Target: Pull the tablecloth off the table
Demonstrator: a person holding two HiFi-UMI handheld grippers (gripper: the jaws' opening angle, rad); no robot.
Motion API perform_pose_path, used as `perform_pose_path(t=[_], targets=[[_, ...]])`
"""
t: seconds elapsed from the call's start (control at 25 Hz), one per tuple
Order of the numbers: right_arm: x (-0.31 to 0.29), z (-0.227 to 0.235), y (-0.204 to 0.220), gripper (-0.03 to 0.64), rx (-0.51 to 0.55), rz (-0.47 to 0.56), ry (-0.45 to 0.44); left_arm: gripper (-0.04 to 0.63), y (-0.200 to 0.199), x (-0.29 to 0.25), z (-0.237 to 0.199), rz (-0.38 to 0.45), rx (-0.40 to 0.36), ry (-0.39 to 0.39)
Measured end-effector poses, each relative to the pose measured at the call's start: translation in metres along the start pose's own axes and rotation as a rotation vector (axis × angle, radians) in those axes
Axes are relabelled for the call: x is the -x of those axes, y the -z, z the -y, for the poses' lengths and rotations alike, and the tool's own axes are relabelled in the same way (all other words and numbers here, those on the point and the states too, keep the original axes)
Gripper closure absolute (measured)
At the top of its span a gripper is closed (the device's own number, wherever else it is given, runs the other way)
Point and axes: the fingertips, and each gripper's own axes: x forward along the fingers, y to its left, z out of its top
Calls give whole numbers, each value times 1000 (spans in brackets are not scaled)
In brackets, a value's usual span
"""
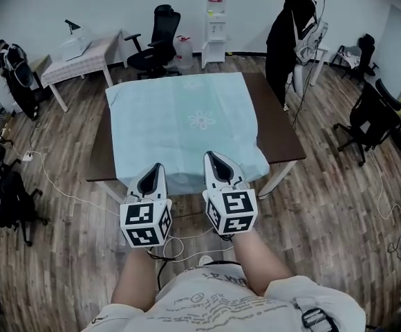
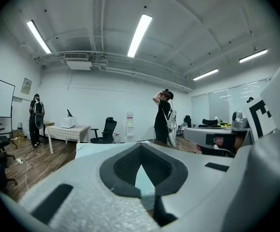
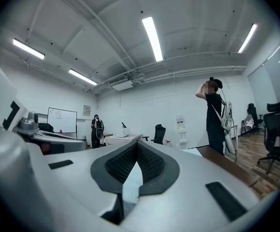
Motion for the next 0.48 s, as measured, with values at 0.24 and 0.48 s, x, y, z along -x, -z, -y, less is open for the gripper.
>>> perform_pose_path(t=[0.24,0.48], targets=[[-35,27,7,604,8,-24,-1,584,4,-52,-2,-26,7,5],[-60,44,14,604,-12,-51,-5,584,5,-81,-9,-39,14,1]])
